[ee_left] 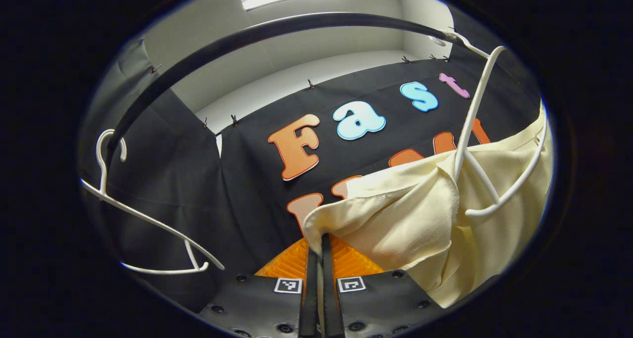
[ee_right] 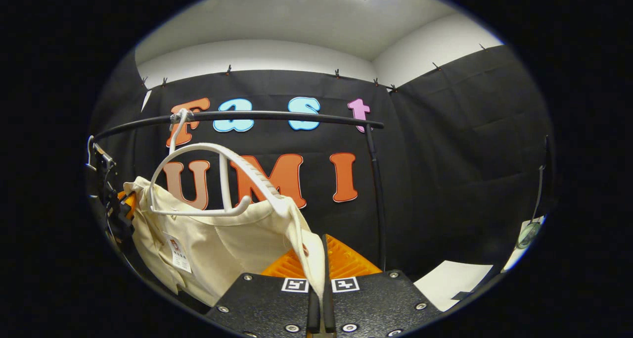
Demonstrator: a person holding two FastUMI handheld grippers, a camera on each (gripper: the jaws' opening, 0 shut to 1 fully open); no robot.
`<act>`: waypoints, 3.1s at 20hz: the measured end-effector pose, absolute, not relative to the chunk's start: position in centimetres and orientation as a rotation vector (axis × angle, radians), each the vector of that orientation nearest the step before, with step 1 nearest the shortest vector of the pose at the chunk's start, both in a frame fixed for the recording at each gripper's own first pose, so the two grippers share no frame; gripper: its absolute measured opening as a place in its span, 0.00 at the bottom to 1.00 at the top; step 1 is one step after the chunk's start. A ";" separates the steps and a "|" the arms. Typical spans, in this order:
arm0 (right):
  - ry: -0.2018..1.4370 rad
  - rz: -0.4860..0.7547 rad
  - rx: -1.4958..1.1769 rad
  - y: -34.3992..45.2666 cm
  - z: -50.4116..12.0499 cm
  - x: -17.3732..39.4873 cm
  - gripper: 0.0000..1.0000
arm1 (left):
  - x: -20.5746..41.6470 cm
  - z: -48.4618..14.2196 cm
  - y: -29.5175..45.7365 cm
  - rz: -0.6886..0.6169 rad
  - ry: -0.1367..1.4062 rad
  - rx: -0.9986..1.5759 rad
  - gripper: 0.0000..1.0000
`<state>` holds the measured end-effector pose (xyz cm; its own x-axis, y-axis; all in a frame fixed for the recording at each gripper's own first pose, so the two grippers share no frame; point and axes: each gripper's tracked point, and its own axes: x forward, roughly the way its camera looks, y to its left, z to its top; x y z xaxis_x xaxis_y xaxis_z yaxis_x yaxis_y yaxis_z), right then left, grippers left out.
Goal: Grasp the clothes on the hanger with both hands and then place them into the laundry hamper below.
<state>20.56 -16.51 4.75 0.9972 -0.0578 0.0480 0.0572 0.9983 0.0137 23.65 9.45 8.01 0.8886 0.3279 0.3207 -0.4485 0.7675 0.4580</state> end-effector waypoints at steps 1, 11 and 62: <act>-0.043 -0.051 0.009 -16.2 4.5 20.4 0.02 | 23.6 7.8 9.7 0.428 -0.225 0.554 0.12; 0.051 -0.015 -0.003 -13.4 -1.0 17.6 0.07 | 19.8 4.3 11.6 0.451 -0.191 0.554 0.11; 0.683 0.200 0.044 -0.6 -26.5 4.2 0.08 | 0.5 -27.1 -3.0 -0.082 0.650 0.001 0.17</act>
